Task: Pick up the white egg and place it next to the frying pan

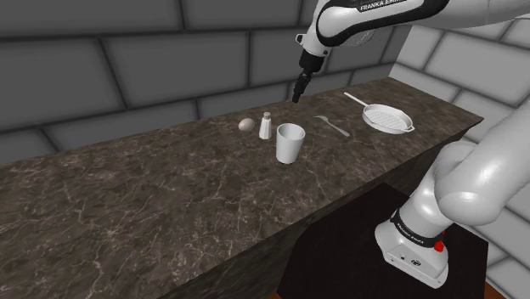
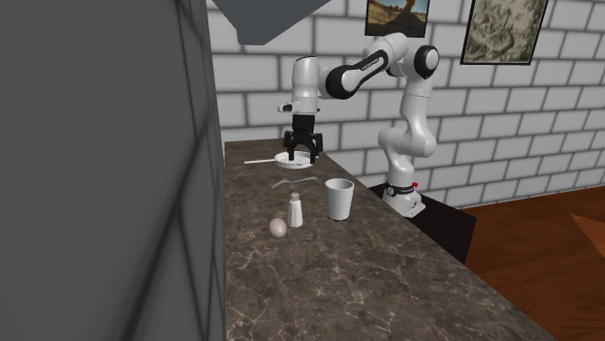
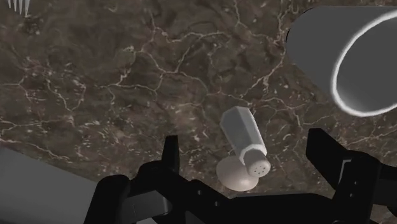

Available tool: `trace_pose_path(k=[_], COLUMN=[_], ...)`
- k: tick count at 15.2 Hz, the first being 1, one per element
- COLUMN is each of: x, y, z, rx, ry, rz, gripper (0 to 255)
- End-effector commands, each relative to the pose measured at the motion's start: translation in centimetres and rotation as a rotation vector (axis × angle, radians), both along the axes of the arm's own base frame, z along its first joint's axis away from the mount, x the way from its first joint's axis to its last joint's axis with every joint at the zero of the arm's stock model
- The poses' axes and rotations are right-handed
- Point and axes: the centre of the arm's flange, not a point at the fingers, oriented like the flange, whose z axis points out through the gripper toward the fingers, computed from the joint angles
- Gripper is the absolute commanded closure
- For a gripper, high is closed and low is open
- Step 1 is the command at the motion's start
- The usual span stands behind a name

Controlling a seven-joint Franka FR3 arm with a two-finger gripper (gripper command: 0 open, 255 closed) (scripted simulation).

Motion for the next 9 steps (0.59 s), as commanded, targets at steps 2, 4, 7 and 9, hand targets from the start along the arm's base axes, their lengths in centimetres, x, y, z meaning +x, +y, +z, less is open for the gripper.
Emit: trace_pose_path(k=[2, 4, 7, 9], x=[3.5, 5.5, 8.5, 10.5], y=[0.9, 1.7, 3.0, 4.0], z=[-2.3, -3.8, -6.2, -7.7], rx=[0.014, 0.023, 0.038, 0.047], ry=[0.005, 0.008, 0.014, 0.017], rz=[0.072, 0.119, 0.189, 0.236], gripper=[0, 0, 0, 0])
